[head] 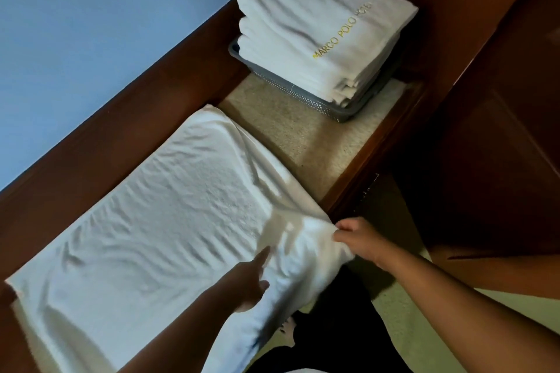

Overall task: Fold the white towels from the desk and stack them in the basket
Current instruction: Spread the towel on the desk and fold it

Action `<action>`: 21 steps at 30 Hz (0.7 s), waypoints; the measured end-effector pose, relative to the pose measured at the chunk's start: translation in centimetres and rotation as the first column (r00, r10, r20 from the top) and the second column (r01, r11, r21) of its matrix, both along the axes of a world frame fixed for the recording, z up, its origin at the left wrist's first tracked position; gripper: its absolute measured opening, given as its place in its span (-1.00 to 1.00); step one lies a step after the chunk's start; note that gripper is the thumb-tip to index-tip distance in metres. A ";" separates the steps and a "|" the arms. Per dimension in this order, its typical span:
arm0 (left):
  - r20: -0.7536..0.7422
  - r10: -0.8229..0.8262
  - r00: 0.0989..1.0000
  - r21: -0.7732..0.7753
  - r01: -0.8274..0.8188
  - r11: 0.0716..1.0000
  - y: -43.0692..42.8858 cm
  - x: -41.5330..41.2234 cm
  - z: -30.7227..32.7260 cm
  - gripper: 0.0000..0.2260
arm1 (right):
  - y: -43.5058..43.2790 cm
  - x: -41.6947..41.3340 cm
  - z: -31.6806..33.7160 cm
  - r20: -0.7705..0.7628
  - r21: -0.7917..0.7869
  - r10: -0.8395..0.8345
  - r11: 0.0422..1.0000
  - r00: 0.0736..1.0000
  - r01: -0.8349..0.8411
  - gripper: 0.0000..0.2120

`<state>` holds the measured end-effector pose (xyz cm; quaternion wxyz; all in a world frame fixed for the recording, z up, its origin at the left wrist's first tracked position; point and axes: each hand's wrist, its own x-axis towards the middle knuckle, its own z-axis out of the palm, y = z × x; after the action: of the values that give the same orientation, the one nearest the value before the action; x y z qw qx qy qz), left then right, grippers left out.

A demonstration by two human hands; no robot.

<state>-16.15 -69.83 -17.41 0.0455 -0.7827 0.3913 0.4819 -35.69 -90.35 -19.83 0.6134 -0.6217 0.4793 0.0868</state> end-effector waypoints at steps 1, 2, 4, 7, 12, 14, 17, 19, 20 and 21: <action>0.000 -0.002 1.000 -0.002 0.002 1.000 0.0 0.2 0.0 -0.31 | -0.5 -0.2 0.2 0.041 -0.156 0.021 0.988 0.999 -0.014 -0.85; -0.001 -0.002 1.000 -0.005 0.002 1.000 0.0 0.3 0.1 -0.31 | -0.9 -0.5 0.6 0.084 -0.267 0.022 0.964 0.996 0.001 -0.89; -0.009 0.005 1.000 -0.015 -0.006 1.000 -0.1 0.5 0.0 -0.34 | -1.4 -0.9 1.5 0.192 -0.334 -0.008 0.940 0.981 0.073 -0.92; -0.029 0.036 0.999 -0.013 -0.036 0.999 0.0 0.8 0.0 -0.35 | -1.2 -1.6 2.2 0.322 -0.293 0.028 0.954 0.946 0.071 -0.88; -0.055 0.068 0.996 -0.008 -0.069 0.998 -0.6 1.3 -0.3 -0.35 | -1.7 -3.9 0.5 0.165 -0.350 0.220 0.925 0.962 -0.151 -0.79; -0.053 0.072 0.996 -0.013 -0.073 0.997 -0.7 1.3 -0.3 -0.37 | -2.3 -4.8 -0.2 -0.013 -0.341 0.334 0.885 0.943 -0.318 -0.76; -0.058 0.087 0.995 -0.010 -0.088 0.996 -0.7 1.5 -0.4 -0.38 | -3.1 -5.2 -0.2 -0.357 -0.316 0.578 0.664 0.733 -0.678 -0.50; -0.056 0.097 0.994 -0.013 -0.098 0.995 -0.8 1.6 -0.4 -0.40 | -3.8 -4.9 0.3 -0.571 -0.335 0.607 0.442 0.552 -0.832 -0.55; -0.052 0.099 0.994 -0.017 -0.100 0.995 -0.9 1.7 -0.4 -0.41 | -4.1 -4.6 0.7 -0.649 -0.331 0.583 0.361 0.488 -0.872 -0.58; -0.053 0.097 0.994 -0.017 -0.098 0.995 -0.9 1.8 -0.5 -0.42 | -4.3 -4.5 0.8 -0.694 -0.316 0.562 0.323 0.450 -0.892 -0.58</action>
<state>-14.32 -70.69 -17.90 0.0041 -0.7886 0.3581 0.4998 -40.20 -94.62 -18.98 0.1067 -0.8994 0.2582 0.3362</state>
